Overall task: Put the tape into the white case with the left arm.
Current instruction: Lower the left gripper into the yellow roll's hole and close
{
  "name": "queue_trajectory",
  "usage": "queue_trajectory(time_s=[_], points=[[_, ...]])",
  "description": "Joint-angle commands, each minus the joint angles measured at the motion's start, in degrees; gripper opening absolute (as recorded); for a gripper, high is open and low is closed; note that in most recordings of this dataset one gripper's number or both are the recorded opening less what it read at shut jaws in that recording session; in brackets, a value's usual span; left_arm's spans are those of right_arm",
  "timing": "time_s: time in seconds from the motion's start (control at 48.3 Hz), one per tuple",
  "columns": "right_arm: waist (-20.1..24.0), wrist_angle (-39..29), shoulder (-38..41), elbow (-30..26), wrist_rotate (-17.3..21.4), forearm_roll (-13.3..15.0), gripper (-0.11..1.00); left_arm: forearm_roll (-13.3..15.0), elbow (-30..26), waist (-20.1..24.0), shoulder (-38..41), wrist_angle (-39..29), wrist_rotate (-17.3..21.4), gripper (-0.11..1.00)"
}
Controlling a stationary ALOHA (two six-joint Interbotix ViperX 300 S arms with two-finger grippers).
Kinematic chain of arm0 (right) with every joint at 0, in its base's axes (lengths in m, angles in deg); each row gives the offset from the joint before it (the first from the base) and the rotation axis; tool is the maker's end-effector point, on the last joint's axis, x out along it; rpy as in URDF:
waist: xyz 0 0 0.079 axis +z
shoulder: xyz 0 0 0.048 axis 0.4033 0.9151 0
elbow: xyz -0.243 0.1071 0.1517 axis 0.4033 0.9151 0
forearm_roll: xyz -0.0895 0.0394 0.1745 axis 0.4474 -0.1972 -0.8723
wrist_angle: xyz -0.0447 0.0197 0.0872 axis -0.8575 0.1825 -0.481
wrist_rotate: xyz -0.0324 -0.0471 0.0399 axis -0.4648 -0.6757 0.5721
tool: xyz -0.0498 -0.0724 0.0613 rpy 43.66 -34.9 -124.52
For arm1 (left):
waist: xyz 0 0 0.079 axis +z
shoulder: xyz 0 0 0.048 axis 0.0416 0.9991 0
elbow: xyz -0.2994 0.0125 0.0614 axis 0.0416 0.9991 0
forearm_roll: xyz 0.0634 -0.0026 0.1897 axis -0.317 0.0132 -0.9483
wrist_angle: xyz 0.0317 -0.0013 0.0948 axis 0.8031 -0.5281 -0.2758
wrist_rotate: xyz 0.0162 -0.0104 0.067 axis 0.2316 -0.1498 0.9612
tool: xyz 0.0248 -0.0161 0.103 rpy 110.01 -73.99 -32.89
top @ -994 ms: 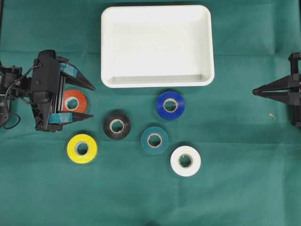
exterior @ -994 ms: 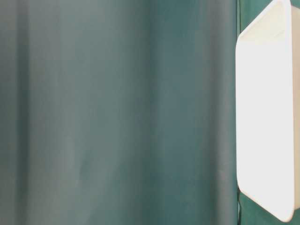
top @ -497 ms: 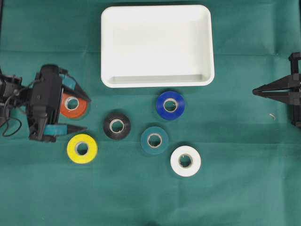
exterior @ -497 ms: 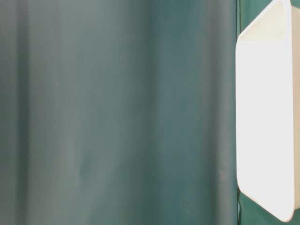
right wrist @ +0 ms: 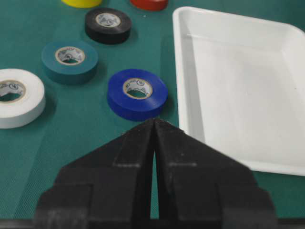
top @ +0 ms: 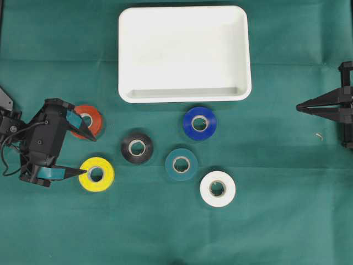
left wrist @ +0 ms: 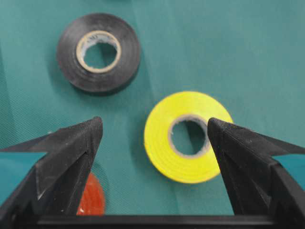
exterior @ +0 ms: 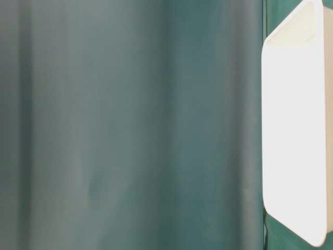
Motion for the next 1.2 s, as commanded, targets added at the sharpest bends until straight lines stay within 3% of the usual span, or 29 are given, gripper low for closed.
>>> queue_trajectory(time_s=[0.0,0.31,1.18], points=[[-0.1,0.3,0.4,-0.5,0.1,0.1,-0.09,0.1,-0.4,-0.1,-0.4,0.1,0.1,0.98],[-0.1,0.4,0.1,0.3,0.1,0.1,-0.09,0.1,-0.4,-0.2,0.8,0.4,0.1,0.98],[-0.1,0.4,-1.8,0.6,0.1,0.1,-0.09,0.1,-4.4,-0.5,20.7,4.7,0.4,0.98]])
